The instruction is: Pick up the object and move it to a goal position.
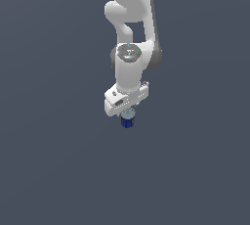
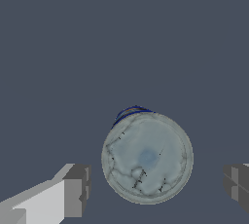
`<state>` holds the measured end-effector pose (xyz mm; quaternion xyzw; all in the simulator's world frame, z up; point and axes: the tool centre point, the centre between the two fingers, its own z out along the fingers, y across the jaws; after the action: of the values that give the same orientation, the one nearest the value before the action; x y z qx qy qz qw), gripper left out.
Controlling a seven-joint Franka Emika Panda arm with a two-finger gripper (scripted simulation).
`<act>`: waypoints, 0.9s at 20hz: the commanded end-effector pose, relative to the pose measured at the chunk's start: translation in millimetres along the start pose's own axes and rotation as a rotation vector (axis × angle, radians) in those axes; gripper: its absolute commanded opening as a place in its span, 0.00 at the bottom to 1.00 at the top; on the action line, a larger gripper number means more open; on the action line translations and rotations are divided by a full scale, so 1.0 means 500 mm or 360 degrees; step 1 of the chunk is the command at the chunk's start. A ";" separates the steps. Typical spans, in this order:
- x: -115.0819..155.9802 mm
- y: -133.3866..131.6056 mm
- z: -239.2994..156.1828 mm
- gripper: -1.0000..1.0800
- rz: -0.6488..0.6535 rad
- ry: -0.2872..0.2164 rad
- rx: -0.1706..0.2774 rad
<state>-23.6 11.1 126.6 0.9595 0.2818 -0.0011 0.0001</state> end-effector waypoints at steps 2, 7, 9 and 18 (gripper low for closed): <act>0.001 -0.004 0.004 0.96 -0.0041 0.0003 -0.0001; 0.001 -0.004 0.007 0.96 -0.0038 0.0002 0.0000; 0.001 -0.004 0.016 0.96 -0.0039 0.0003 0.0000; 0.000 -0.006 0.096 0.96 -0.0046 0.0003 0.0000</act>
<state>-25.6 13.4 84.2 0.9554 0.2954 -0.0006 -0.0003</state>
